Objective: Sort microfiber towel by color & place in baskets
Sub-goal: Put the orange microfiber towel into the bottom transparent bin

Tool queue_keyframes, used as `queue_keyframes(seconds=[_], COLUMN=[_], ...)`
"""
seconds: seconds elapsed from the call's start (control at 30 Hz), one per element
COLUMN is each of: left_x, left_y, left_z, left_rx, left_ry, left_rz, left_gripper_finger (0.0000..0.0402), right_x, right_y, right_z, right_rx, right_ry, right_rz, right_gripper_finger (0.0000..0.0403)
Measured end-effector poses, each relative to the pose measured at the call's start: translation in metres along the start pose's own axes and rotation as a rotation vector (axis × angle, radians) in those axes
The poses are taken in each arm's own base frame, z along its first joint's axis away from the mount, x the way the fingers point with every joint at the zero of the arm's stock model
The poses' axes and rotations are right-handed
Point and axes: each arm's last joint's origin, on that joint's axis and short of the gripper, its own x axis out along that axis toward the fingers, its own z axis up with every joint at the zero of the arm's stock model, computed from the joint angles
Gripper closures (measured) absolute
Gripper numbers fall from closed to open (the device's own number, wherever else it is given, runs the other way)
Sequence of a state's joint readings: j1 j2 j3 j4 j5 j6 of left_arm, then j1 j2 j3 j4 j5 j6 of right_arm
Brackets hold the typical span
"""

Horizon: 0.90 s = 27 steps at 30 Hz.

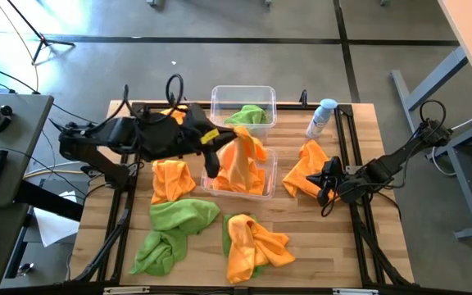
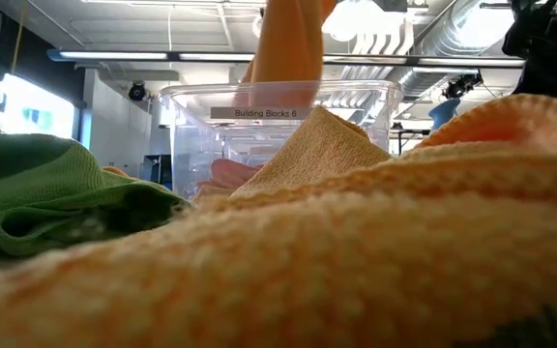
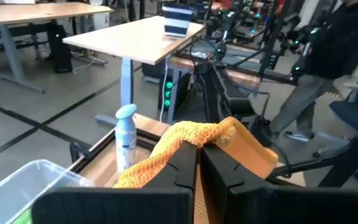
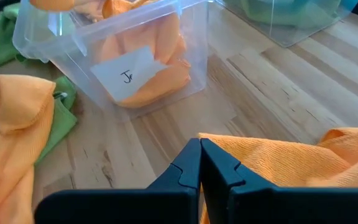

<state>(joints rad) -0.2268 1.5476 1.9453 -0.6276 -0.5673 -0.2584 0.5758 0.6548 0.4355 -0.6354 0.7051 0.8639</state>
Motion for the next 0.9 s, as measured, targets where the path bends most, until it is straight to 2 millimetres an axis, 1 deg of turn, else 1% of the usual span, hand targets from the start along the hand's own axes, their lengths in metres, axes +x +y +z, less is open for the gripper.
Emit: queue_keyframes(seconds=[0.1, 0.23, 0.4, 0.5, 0.67, 0.77, 0.9], left_x=[0.007, 0.018, 0.022, 0.022, 0.025, 0.035, 0.049], left_y=[-0.001, 0.000, 0.003, 0.005, 0.001, -0.005, -0.007], left_z=[-0.006, -0.020, -0.039, -0.048, -0.056, -0.065, -0.080], left_rx=[0.008, -0.027, -0.076, -0.119, -0.236, -0.271, -0.243], left_ry=[0.017, 0.067, 0.178, 0.251, 0.338, 0.399, 0.473], left_rz=[0.073, 0.204, 0.296, 0.304, 0.243, 0.215, 0.244], left_gripper_finger=[0.0401, 0.0401, 0.0401, 0.0401, 0.0401, 0.0401, 0.0401], right_x=[0.000, 0.000, 0.000, 0.000, 0.000, 0.000, 0.000], right_y=[0.000, 0.000, -0.001, -0.002, -0.003, -0.004, -0.005], right_z=[-0.001, -0.002, -0.002, -0.003, -0.006, -0.007, -0.007], right_rx=[-0.006, -0.040, -0.050, -0.058, -0.077, -0.088, -0.089], right_ry=[0.013, 0.032, 0.041, 0.065, 0.110, 0.119, 0.120], right_rz=[0.002, 0.014, 0.009, 0.016, 0.022, 0.012, 0.011], right_gripper_finger=[0.0402, 0.0402, 0.0402, 0.0402, 0.0402, 0.0402, 0.0402])
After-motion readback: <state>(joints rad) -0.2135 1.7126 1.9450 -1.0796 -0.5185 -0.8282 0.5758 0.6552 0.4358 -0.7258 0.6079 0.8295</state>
